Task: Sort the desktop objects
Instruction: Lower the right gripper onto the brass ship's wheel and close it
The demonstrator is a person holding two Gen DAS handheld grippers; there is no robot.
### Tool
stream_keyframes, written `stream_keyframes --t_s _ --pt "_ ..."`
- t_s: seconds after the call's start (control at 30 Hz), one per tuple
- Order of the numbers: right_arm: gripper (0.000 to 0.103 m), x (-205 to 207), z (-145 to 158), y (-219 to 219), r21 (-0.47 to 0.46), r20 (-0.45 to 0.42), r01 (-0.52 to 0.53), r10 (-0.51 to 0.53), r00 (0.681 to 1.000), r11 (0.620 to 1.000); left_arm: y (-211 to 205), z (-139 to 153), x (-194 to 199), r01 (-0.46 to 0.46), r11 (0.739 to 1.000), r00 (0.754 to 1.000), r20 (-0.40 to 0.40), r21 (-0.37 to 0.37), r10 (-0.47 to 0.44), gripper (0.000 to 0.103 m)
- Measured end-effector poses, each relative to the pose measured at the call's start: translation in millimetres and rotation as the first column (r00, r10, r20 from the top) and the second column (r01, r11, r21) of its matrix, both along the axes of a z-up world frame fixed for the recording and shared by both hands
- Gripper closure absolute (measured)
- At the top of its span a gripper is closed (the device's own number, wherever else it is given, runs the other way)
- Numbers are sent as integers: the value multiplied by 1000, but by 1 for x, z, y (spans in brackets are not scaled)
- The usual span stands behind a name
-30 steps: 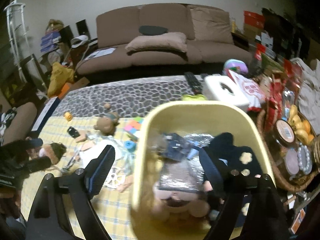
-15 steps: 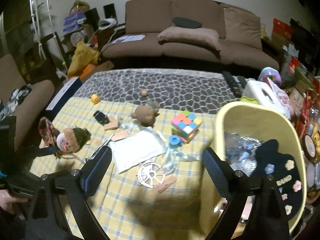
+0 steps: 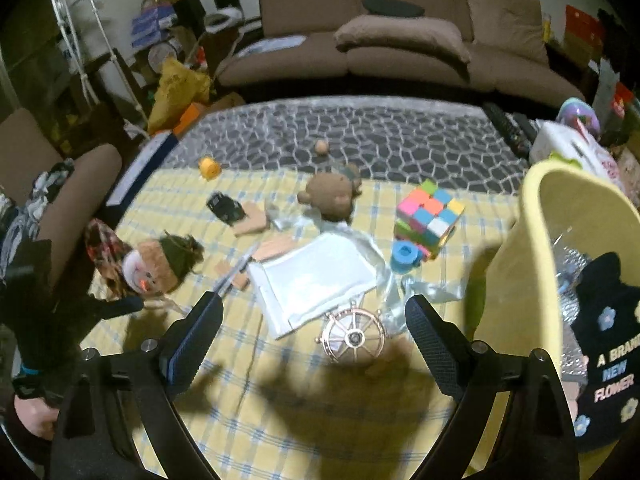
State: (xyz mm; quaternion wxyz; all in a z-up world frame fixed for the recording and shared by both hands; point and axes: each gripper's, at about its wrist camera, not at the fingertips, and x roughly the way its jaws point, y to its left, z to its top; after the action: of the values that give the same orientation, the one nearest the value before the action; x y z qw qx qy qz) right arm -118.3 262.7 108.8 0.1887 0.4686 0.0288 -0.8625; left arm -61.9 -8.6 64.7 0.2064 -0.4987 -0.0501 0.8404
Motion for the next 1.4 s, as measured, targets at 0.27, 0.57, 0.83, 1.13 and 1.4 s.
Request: stream_keyframes --t_s 0.27,0.57,0.83,1.13,1.4 --pt "9 -11 -33 2 48 67 -4 1 998 999 38 -10 3 101 995 995 7 -21 -101 0" --pt "22 -19 -73 -9 70 164 -54 42 985 996 17 -7 -2 30 997 998 44 66 -33 0" --pt "27 -21 -85 -13 6 231 -62 59 971 998 3 -9 -6 10 996 998 59 87 -15 0" --pt "26 -24 -95 -13 -31 268 -60 66 961 998 0 -12 -6 9 996 997 69 94 -16 0" --pt "33 -21 -91 -18 -108 307 -59 90 947 992 0 -16 -7 4 995 996 88 102 -13 0"
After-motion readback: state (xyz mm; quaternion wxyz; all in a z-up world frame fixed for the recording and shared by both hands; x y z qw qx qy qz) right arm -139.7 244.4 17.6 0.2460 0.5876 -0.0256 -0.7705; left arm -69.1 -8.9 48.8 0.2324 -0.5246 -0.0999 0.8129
